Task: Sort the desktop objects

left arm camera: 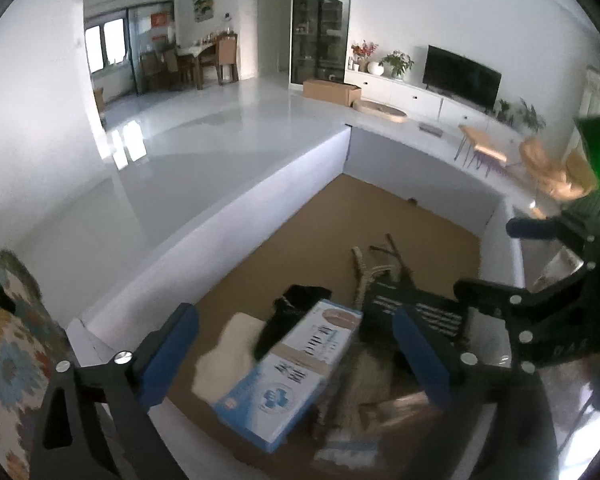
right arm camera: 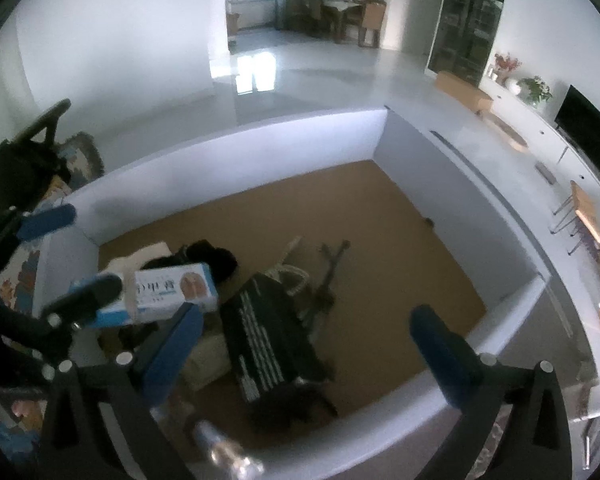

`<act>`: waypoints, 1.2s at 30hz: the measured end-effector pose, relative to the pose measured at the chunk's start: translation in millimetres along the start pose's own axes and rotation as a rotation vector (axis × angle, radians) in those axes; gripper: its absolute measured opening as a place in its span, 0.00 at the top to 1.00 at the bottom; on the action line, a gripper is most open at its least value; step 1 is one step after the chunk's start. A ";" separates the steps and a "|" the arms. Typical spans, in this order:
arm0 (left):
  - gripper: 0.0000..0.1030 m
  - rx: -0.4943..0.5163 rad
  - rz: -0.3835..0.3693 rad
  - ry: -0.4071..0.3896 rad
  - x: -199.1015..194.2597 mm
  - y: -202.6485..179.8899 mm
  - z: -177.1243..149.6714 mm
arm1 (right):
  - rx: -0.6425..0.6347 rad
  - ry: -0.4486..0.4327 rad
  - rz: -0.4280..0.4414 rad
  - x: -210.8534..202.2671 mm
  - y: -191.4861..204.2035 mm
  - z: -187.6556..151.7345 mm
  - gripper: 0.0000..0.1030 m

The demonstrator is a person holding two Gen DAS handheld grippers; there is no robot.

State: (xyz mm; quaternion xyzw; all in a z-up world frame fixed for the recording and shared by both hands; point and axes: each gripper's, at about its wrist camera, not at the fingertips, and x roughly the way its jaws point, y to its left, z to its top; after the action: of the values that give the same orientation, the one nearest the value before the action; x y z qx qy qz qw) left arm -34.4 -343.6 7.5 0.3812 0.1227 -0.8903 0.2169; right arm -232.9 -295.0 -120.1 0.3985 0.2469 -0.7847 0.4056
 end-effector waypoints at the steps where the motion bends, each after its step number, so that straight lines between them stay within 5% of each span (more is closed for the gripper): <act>1: 0.03 -0.014 -0.006 0.008 -0.6 -0.3 0.8 | -0.002 0.001 -0.008 -4.0 -1.2 -1.4 0.00; 12: 0.02 0.052 0.145 -0.023 -23.0 -26.6 4.0 | -0.019 -0.004 -0.032 -39.7 -3.1 -8.1 0.00; 20: 0.01 0.015 0.147 -0.029 -39.0 -32.7 9.2 | -0.015 0.009 -0.032 -47.2 -4.9 -9.4 0.00; 30: 0.01 -0.019 0.264 0.073 -37.2 -30.1 15.5 | 0.023 0.057 -0.055 -43.9 -14.7 -8.3 0.00; 36: 0.01 -0.026 0.216 0.060 -43.7 -29.6 14.9 | 0.030 0.027 -0.078 -48.5 -17.3 -7.4 0.00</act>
State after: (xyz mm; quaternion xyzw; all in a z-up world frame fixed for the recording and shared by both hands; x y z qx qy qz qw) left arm -31.0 -310.6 51.1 0.4156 0.0987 -0.8483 0.3129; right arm -227.0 -258.9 -83.0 0.4051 0.2561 -0.7981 0.3652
